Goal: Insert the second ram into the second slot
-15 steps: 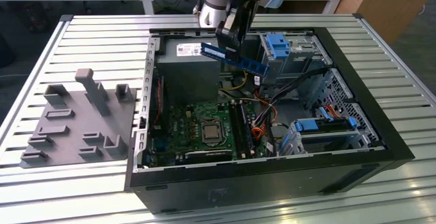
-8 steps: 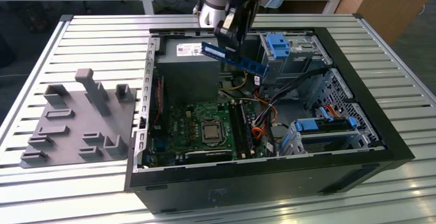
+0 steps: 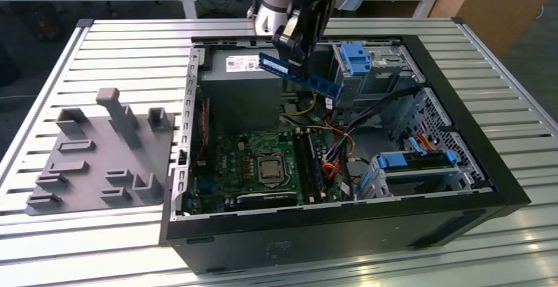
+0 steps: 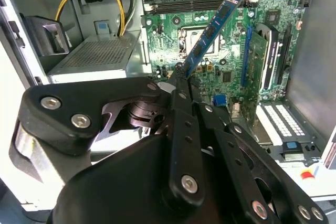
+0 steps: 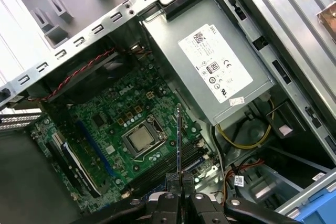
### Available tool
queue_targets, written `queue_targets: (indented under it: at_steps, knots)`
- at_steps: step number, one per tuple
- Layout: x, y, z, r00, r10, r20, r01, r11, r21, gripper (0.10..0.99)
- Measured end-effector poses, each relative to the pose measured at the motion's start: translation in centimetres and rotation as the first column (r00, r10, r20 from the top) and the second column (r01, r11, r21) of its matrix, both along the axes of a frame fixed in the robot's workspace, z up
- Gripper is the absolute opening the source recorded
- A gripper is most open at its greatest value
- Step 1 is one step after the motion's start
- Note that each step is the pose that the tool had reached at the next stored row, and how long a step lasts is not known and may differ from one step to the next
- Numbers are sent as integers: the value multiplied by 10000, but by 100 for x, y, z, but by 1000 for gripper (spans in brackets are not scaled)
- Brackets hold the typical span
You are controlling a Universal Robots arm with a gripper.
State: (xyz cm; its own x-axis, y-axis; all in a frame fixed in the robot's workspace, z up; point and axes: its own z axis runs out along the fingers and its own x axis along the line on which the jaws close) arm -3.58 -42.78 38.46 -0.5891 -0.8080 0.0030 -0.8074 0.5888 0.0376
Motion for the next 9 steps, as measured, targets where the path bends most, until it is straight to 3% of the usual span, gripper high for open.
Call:
queue_targets:
  at_steps: [9]
  knots:
    - [0, -16, -1, 9988, -485, 0, 485, 9988, -41, 133]
